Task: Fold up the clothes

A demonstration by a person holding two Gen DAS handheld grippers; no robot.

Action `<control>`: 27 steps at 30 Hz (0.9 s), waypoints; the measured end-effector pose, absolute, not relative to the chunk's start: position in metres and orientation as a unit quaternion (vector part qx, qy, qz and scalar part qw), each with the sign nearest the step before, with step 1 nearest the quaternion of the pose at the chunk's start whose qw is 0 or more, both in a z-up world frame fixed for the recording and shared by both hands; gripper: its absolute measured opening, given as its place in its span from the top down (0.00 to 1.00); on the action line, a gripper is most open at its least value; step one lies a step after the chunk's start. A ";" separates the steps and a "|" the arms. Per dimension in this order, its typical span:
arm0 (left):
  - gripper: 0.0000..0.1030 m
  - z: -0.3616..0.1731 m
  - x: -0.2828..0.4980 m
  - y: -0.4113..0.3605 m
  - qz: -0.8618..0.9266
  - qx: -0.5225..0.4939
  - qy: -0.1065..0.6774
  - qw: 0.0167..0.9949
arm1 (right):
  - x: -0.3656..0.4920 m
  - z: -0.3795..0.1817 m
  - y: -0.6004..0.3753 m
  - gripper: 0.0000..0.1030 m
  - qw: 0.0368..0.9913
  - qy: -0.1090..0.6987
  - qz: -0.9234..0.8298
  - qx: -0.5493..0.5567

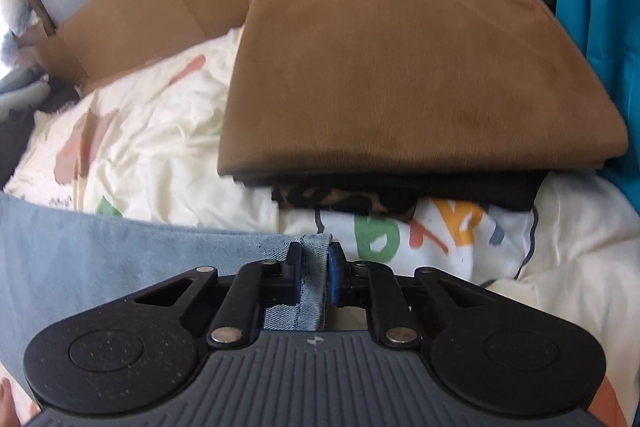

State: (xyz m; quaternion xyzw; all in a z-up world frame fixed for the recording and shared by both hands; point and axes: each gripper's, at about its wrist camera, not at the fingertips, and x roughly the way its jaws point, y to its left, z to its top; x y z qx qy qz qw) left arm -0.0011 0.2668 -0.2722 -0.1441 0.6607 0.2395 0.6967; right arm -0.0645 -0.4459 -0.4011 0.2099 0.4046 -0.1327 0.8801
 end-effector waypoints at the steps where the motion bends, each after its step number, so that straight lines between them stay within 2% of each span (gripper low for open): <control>1: 0.40 -0.272 0.001 0.267 0.240 -0.144 0.659 0.698 | -0.065 -0.399 -0.447 0.89 0.882 0.400 -0.133 0.211; 8: 0.40 -0.256 0.039 0.279 0.251 -0.135 0.620 0.731 | -0.058 -0.412 -0.451 0.88 0.870 0.417 -0.142 0.221; 16: 0.40 -0.237 0.126 0.295 0.256 -0.098 0.559 0.782 | -0.053 -0.407 -0.450 0.85 0.860 0.434 -0.153 0.220; 27: 0.42 -0.254 0.223 0.318 0.255 -0.083 0.521 0.810 | -0.076 -0.388 -0.444 0.82 0.846 0.448 -0.203 0.207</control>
